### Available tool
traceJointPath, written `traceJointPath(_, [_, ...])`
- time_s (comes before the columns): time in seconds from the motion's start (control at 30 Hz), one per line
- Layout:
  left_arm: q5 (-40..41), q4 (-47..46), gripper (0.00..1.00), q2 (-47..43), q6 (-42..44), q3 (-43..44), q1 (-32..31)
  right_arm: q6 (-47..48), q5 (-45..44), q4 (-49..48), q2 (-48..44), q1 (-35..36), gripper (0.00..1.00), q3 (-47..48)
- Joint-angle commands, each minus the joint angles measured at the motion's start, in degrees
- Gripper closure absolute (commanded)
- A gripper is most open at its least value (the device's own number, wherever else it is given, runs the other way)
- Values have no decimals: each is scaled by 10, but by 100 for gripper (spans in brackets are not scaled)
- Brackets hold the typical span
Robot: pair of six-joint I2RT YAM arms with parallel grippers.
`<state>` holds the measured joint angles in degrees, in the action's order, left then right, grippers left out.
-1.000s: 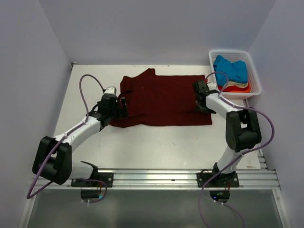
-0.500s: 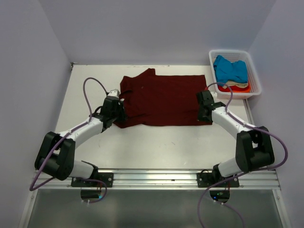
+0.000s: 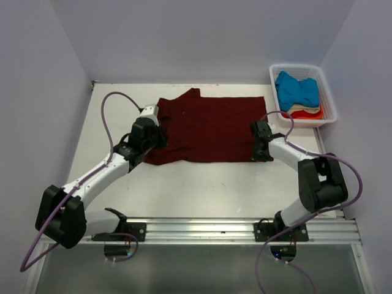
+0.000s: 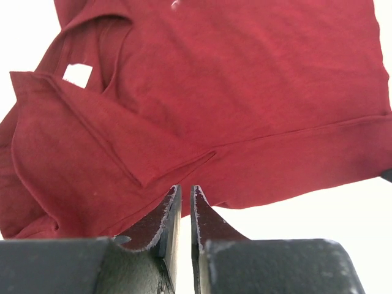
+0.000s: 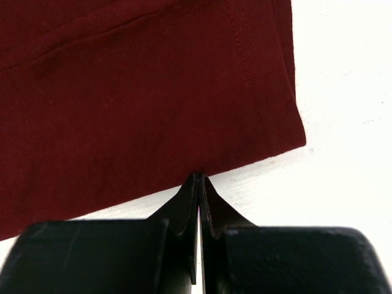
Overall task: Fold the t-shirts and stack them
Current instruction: Fold the flattened tshirt in 1/3 of the way
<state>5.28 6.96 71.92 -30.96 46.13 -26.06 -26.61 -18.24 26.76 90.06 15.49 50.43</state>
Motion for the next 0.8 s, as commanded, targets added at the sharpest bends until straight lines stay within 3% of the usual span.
traceJointPath(0.0, [-5, -15, 87, 0, -4, 13, -4, -6, 2, -15, 2, 3, 100, 11])
traceJointPath(0.27, [17, -60, 100, 95, -3, -14, -4, 4, -16, 7, -20, 3, 100, 40])
traceJointPath(0.5, [74, -83, 100, 162, -9, -19, -4, 9, -26, 19, 6, 3, 100, 84])
traceJointPath(0.77, [148, -16, 100, 155, -39, -39, -4, 14, -41, 19, 48, 2, 100, 103])
